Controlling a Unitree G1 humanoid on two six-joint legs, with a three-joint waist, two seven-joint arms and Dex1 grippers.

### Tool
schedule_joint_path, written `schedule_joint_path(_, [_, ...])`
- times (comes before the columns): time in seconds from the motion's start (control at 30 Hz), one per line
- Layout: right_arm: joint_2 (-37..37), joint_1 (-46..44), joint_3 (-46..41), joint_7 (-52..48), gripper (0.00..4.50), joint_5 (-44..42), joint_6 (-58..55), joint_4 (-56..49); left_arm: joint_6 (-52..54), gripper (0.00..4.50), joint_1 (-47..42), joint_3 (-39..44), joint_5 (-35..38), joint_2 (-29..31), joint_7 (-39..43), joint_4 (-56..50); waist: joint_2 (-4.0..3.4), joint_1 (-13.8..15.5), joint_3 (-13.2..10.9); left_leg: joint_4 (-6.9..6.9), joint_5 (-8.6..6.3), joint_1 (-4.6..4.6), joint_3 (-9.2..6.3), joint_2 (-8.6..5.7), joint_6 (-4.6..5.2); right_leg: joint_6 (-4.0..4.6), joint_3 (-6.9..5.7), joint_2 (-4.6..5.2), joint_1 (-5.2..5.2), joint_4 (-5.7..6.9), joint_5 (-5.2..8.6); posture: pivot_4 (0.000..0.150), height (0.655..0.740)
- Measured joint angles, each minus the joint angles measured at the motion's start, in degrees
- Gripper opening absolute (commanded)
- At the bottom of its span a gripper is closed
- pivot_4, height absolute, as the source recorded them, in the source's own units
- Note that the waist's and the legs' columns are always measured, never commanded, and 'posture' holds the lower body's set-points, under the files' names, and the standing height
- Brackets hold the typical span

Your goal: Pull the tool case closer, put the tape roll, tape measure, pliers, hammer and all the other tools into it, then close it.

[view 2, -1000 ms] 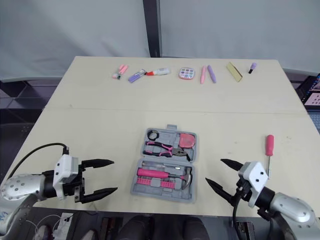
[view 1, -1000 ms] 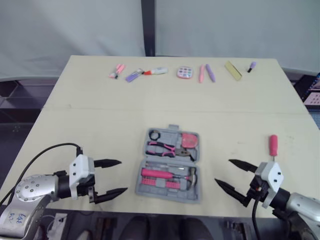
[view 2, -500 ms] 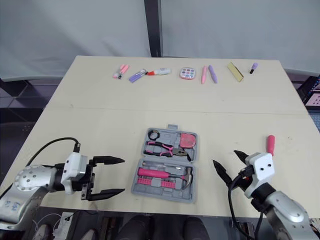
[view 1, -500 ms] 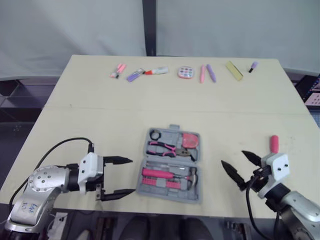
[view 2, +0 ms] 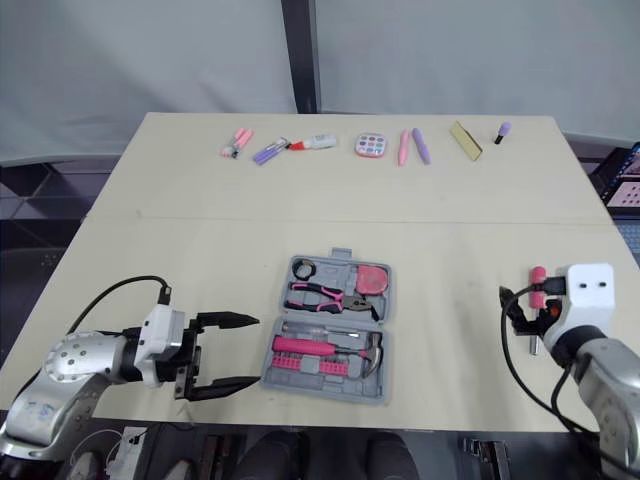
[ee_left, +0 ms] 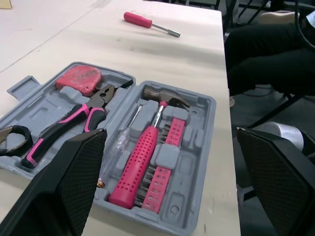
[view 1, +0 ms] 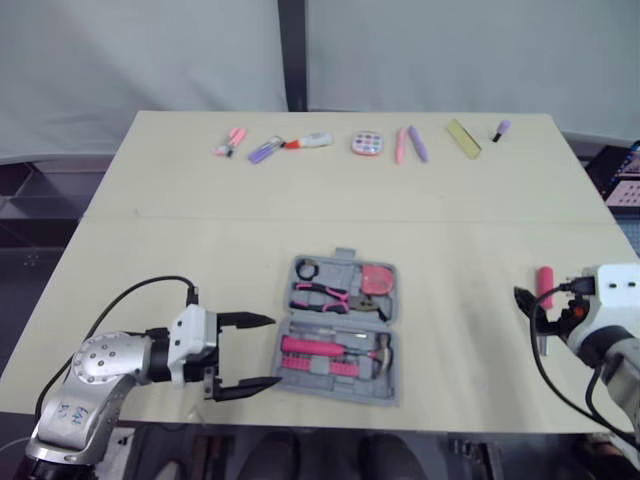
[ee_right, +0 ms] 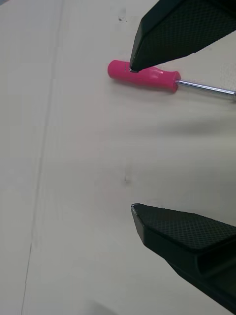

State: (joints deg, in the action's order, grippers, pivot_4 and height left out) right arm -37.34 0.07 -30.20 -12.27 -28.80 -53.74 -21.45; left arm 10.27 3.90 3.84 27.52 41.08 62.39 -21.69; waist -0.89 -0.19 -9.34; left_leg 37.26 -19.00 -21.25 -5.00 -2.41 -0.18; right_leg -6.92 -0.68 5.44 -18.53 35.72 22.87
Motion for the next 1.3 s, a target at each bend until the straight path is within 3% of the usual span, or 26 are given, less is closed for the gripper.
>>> schedule_joint_path(0.2, [-0.41,-7.93,-1.04,2.49,4.5,0.28,-8.39,7.34,0.73,4.49,-0.15,-0.43,-0.04,-0.15,-1.53,-0.27,0.0,0.07,0.0,-0.01,0.01,0.0,0.11,-0.02,0.04,0.0,0.04,0.04,-0.08,0.13,0.0,0.15,0.74])
schedule_joint_path(0.4, [-3.08,-21.25,1.92,4.35,4.5,5.24,-9.69,26.57,3.04,4.49,1.53,0.02,0.04,-0.35,-4.27,-2.88,0.0,-0.24,0.0,-0.1,0.04,0.05,0.49,0.09,0.11,0.0,0.09,0.01,-0.23,0.17,0.0,0.15,0.74])
schedule_joint_path(0.6, [-3.15,-24.09,5.7,3.73,4.5,8.09,-6.6,34.89,4.07,4.49,3.17,1.05,0.05,-0.03,-5.41,-3.88,0.0,-0.14,0.0,-0.04,0.03,0.03,0.67,0.07,0.12,-0.01,0.11,0.06,-0.25,0.19,-0.01,0.15,0.74])
schedule_joint_path(1.23, [-2.5,-28.13,7.4,3.51,4.5,10.34,-3.54,44.48,4.15,4.49,5.27,2.99,0.17,0.03,-6.58,-4.91,0.0,-0.14,0.0,-0.05,0.03,0.03,0.73,0.1,0.12,-0.01,0.13,0.04,-0.3,0.2,-0.01,0.15,0.74])
schedule_joint_path(1.3, [-2.5,-28.47,7.4,3.51,3.98,10.66,-3.5,44.84,4.16,4.5,5.37,2.99,0.17,0.03,-6.69,-5.0,0.0,-0.14,0.0,-0.05,0.03,0.03,0.73,0.1,0.12,-0.01,0.12,0.04,-0.3,0.2,-0.01,0.15,0.74])
